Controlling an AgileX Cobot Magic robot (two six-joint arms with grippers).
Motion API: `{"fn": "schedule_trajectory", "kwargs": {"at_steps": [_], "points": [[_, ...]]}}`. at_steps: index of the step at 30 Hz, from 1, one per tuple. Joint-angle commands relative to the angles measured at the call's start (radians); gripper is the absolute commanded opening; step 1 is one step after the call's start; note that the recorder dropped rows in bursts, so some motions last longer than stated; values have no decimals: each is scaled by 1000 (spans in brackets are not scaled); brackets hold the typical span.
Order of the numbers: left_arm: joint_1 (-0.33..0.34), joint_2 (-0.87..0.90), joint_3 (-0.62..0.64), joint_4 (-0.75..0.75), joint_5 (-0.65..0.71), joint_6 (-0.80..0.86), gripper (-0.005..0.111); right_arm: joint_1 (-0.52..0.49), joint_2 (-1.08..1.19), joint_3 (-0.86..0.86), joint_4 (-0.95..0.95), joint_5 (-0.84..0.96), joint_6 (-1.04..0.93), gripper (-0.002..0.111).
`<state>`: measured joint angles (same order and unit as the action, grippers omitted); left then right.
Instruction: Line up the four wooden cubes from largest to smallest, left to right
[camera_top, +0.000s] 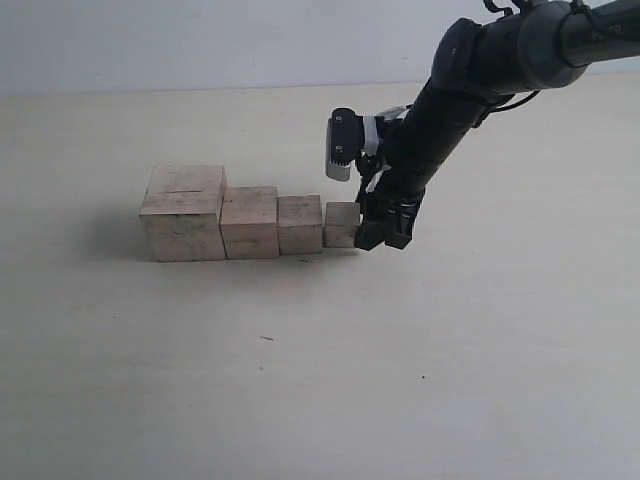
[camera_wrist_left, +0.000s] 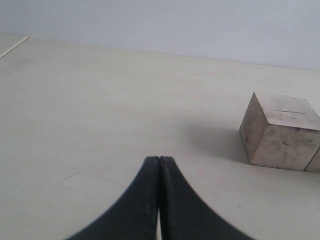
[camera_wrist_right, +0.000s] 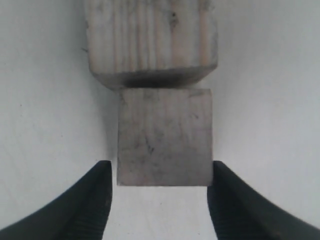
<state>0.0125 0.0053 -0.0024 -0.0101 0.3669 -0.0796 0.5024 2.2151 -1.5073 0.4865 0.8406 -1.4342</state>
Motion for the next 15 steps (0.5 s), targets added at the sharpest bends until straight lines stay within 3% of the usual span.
{"fn": "schedule_trajectory", "kwargs": {"at_steps": [1, 5, 15], "points": [[-6, -5, 2, 1, -12, -4, 0, 3, -7, -1, 6, 1, 24, 63], [-6, -5, 2, 1, -12, -4, 0, 3, -27, -1, -18, -2, 71, 69], [-6, -5, 2, 1, -12, -4, 0, 3, -95, -1, -222, -18, 289, 69]]}}
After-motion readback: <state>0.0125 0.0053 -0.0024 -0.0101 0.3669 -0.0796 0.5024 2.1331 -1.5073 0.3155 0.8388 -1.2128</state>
